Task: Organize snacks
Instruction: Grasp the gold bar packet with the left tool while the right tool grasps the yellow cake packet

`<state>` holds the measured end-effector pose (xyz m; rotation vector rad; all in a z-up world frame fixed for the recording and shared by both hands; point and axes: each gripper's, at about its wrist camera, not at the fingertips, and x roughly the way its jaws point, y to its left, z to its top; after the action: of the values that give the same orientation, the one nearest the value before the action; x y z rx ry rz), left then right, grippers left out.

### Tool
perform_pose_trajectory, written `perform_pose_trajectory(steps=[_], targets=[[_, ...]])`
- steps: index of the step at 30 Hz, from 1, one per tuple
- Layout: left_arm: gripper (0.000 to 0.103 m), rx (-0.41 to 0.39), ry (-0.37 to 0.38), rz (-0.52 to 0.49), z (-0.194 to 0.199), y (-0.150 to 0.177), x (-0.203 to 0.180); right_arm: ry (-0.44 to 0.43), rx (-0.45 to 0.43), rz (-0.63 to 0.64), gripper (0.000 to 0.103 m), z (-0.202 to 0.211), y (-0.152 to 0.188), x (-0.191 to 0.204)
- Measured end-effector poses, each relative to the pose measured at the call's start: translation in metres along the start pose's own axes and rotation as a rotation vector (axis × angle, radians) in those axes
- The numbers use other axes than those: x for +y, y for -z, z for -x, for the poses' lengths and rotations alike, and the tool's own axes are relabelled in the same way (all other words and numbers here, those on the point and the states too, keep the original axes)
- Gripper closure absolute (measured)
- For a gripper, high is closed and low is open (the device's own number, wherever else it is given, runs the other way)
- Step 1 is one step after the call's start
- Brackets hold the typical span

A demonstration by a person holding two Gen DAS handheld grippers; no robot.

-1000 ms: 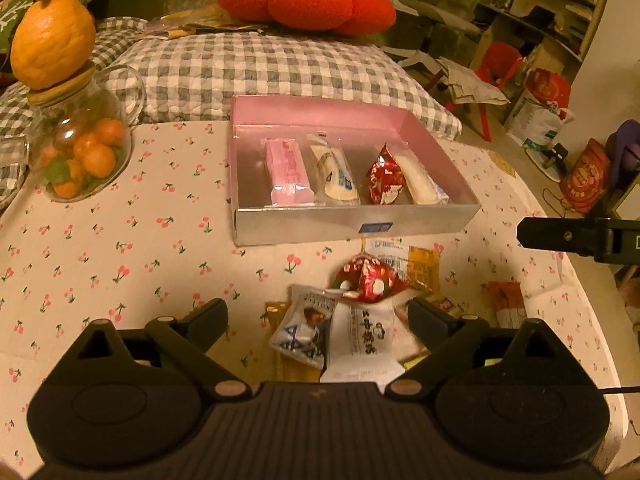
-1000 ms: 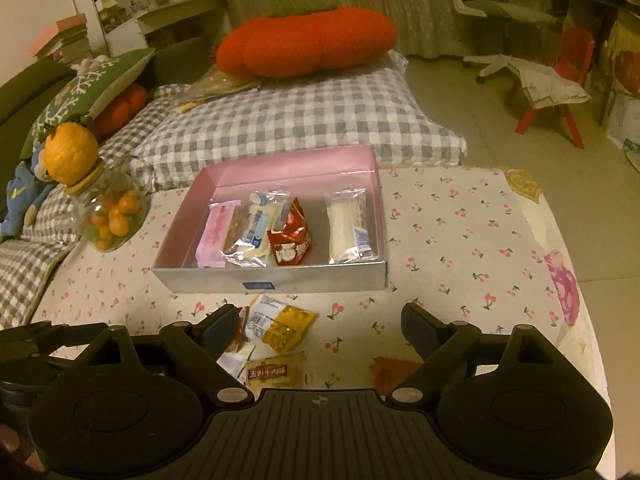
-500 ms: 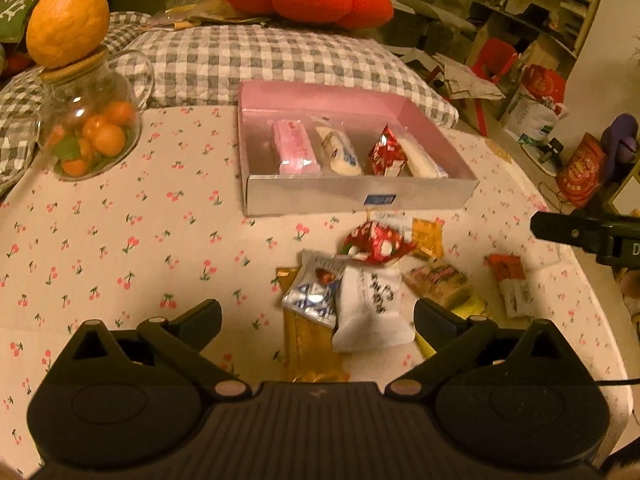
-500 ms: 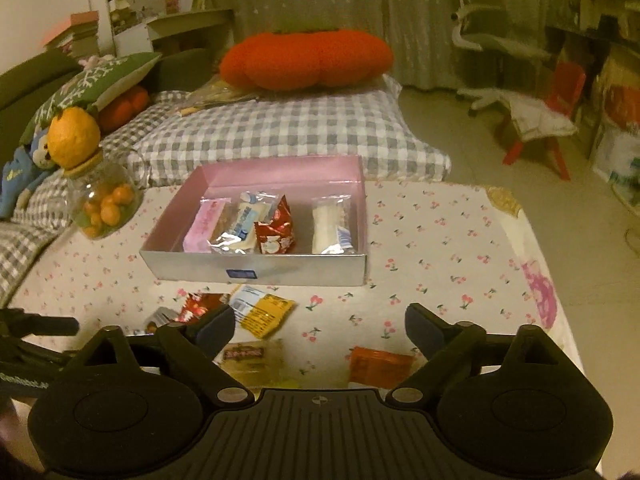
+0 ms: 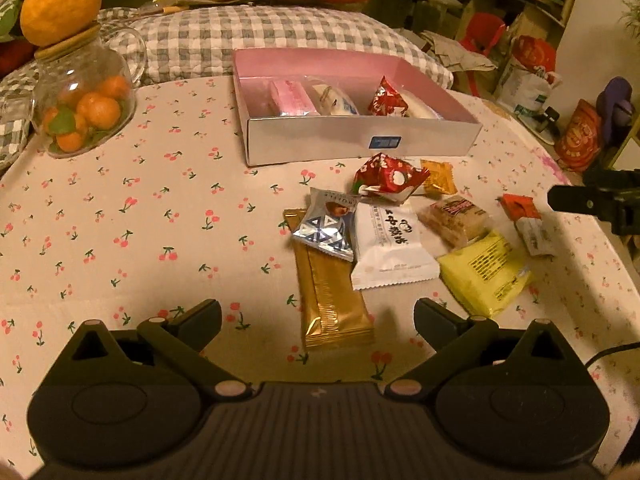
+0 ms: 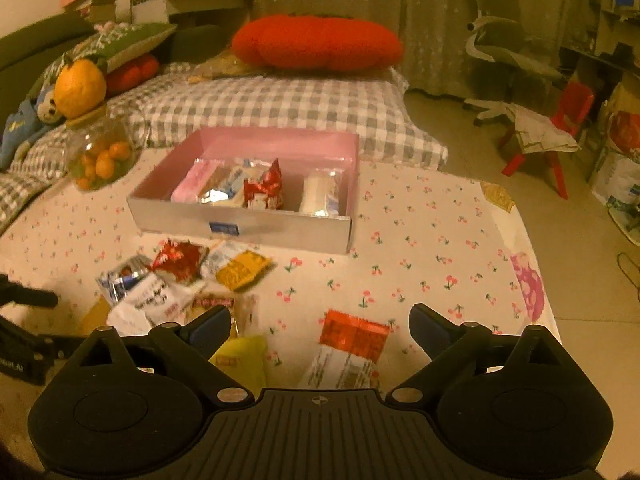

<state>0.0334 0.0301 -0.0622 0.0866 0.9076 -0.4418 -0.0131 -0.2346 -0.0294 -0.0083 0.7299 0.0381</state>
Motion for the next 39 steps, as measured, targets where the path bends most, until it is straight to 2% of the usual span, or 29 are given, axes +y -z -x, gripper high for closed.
perform_pose_trajectory(steps=[6,10,14,18,21,24,27,29,31,39], targets=[[0.004,-0.005,-0.049,-0.002,-0.009,0.004,0.001,-0.03,0.03,0.056,0.006,-0.005,0.012,0.011],[0.005,-0.016,-0.077,-0.005,-0.014,0.007,0.002,-0.098,0.053,0.053,0.006,-0.008,0.016,0.022],[0.012,-0.027,-0.098,-0.035,-0.015,0.007,-0.001,-0.172,0.08,0.045,0.006,-0.011,0.018,0.033],[0.017,-0.034,-0.094,-0.054,-0.014,0.007,-0.003,-0.19,0.105,0.056,0.006,-0.015,0.021,0.041],[0.024,-0.039,-0.085,-0.068,-0.014,0.006,-0.004,-0.189,0.121,0.064,0.006,-0.02,0.024,0.045],[0.035,-0.044,-0.067,-0.095,-0.013,0.006,-0.006,-0.193,0.135,0.077,0.006,-0.023,0.028,0.048],[0.05,-0.045,-0.057,-0.113,-0.012,0.004,-0.007,-0.194,0.14,0.098,0.006,-0.027,0.031,0.052],[0.064,-0.043,-0.053,-0.12,-0.011,0.004,-0.008,-0.197,0.142,0.109,0.006,-0.029,0.033,0.054],[0.071,-0.035,-0.051,-0.119,-0.011,0.002,-0.006,-0.197,0.146,0.119,0.006,-0.031,0.035,0.057],[0.073,0.044,-0.073,-0.096,-0.005,-0.003,0.009,-0.187,0.155,0.153,0.006,-0.041,0.041,0.062]])
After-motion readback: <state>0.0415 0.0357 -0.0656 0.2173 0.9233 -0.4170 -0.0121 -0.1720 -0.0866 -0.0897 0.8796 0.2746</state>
